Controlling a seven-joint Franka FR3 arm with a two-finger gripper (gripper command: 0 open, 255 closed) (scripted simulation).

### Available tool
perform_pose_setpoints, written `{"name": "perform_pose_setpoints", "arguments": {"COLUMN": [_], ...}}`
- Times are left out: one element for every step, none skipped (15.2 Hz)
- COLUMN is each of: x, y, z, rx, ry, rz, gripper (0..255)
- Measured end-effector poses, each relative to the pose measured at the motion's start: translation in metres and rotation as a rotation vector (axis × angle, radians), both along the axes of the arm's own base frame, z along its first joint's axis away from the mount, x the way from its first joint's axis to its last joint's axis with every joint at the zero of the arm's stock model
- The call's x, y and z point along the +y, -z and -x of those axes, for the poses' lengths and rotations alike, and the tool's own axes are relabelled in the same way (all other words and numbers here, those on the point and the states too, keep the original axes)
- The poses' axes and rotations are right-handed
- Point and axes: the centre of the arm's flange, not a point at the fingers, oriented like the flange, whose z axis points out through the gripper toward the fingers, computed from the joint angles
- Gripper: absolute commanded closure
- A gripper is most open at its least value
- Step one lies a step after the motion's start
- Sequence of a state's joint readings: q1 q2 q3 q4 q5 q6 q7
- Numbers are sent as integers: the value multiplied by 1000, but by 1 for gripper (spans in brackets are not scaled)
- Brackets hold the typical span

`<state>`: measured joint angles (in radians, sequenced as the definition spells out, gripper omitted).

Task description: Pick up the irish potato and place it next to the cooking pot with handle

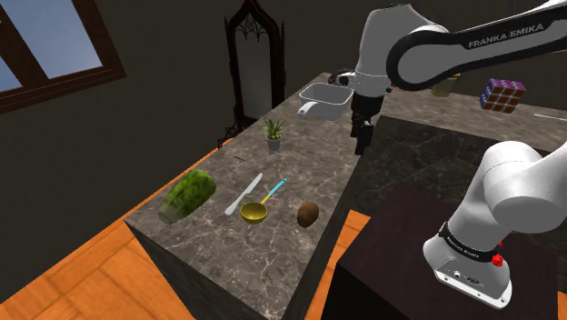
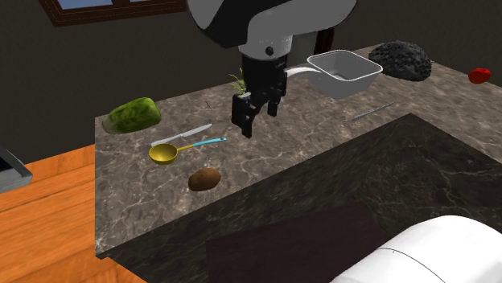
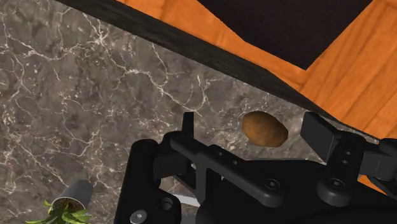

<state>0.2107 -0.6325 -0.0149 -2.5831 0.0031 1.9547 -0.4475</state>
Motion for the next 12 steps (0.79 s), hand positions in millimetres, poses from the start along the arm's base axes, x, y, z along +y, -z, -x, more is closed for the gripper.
{"name": "perform_pose_setpoints", "arguments": {"x": [5,10,18,26,32,41,48,55,63,71,78,87], "y": [12,24,33,45,56,64,74,83,94,102,113,123], "z": [-2,-3,-8,-10,-14,-17,-20,-21,-23,-23,-24,-24], "rx": [-6,-11,-17,-22,-28,-34,-39,-46,-51,-57,-62,-68], "ry": [-39,-78,-118,-157,-196,-235,-274,-313,-352,-391,-430,-470], "rz": [-2,-3,-5,-7,-8,-10,-12,-15,-16,-18,-20,-22], "gripper": [0,0,0,0,0,0,0,0,0,0,0,0]}}
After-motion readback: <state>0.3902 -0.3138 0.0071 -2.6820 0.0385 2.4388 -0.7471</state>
